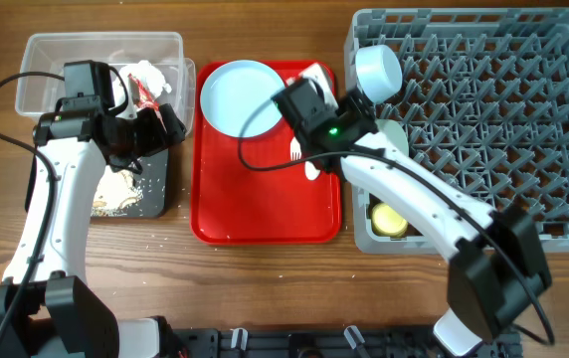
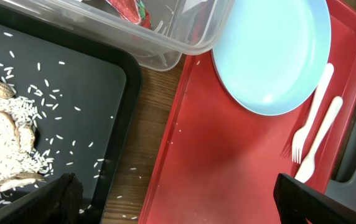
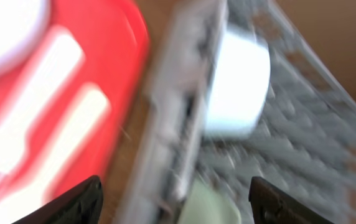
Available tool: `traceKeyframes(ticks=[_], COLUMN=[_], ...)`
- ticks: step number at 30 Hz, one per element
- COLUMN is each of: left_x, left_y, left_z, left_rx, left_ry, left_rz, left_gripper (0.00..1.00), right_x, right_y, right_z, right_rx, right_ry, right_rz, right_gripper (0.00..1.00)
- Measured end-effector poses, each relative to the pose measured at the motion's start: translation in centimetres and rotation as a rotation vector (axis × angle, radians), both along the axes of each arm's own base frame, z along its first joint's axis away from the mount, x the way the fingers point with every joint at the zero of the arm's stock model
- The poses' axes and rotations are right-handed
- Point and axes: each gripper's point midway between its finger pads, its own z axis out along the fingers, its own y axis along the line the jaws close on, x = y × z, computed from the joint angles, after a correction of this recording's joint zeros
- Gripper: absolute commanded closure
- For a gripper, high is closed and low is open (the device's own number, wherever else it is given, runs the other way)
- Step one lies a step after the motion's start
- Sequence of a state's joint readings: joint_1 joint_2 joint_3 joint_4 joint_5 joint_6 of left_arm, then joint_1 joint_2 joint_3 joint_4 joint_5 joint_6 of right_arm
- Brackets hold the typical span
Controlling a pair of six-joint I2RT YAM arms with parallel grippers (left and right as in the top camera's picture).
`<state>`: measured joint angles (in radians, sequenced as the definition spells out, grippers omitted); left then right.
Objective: Sort waste into correct bins and load items into the dishwasher rack
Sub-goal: 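Reach right gripper to the light-blue plate and grasp its rim, then carry the plate with right gripper and stand it in the rack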
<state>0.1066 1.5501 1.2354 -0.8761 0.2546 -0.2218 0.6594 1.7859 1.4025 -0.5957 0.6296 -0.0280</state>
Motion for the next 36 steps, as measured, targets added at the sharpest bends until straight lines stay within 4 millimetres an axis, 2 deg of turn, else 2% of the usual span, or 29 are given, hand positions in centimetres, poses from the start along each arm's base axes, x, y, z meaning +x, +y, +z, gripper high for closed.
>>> traceKeyframes(ticks=[2, 4, 7, 9, 11, 13, 15, 18, 21, 22, 26, 33, 34, 36], left_x=[0.0, 0.0, 0.0, 0.0, 0.0, 0.0, 0.0, 0.0, 0.0, 0.0, 0.0, 0.0, 0.0, 0.0], left_y=[0.0, 0.0, 0.0, 0.0, 0.0, 0.0, 0.0, 0.0, 0.0, 0.0, 0.0, 0.0, 0.0, 0.0], left_z=[0.0, 0.0, 0.0, 0.0, 0.0, 0.0, 0.0, 0.0, 0.0, 0.0, 0.0, 0.0, 0.0, 0.0], left_rx=[0.000, 0.000, 0.000, 0.000, 0.000, 0.000, 0.000, 0.000, 0.000, 0.000, 0.000, 0.000, 0.000, 0.000], left_ry=[0.000, 0.000, 0.000, 0.000, 0.000, 0.000, 0.000, 0.000, 0.000, 0.000, 0.000, 0.000, 0.000, 0.000], left_rz=[0.000, 0.000, 0.000, 0.000, 0.000, 0.000, 0.000, 0.000, 0.000, 0.000, 0.000, 0.000, 0.000, 0.000], left_gripper=[0.00, 0.00, 0.00, 0.00, 0.00, 0.00, 0.00, 0.00, 0.00, 0.00, 0.00, 0.00, 0.00, 0.00], right_x=[1.5, 2.0, 1.1, 0.3, 0.4, 1.1, 2.7, 3.7, 3.5, 3.4, 3.1, 3.1, 3.4, 3.5], right_y=[4.0, 7.5, 10.4, 11.6, 12.1, 12.0, 11.7, 11.0, 11.1, 11.1, 11.1, 10.1, 10.1, 10.2], right_z=[3.2, 5.0, 5.1, 3.7, 2.4, 0.2, -2.0, -5.7, -8.4, -9.1, -10.7, -14.6, -14.6, -14.7], right_rx=[0.213, 0.375, 0.543, 0.658, 0.752, 0.855, 0.974, 1.032, 1.038, 1.036, 1.029, 0.961, 0.965, 0.965], right_ry=[-0.084, -0.107, -0.044, 0.043, 0.088, 0.146, 0.171, 0.228, 0.277, 0.289, 0.316, 0.321, 0.313, 0.309], right_rz=[0.097, 0.209, 0.276, 0.242, 0.158, 0.017, -0.130, -0.268, -0.335, -0.349, -0.383, -0.446, -0.443, -0.443], right_gripper=[0.00, 0.00, 0.00, 0.08, 0.13, 0.14, 0.18, 0.24, 0.30, 0.32, 0.52, 0.57, 0.59, 0.70])
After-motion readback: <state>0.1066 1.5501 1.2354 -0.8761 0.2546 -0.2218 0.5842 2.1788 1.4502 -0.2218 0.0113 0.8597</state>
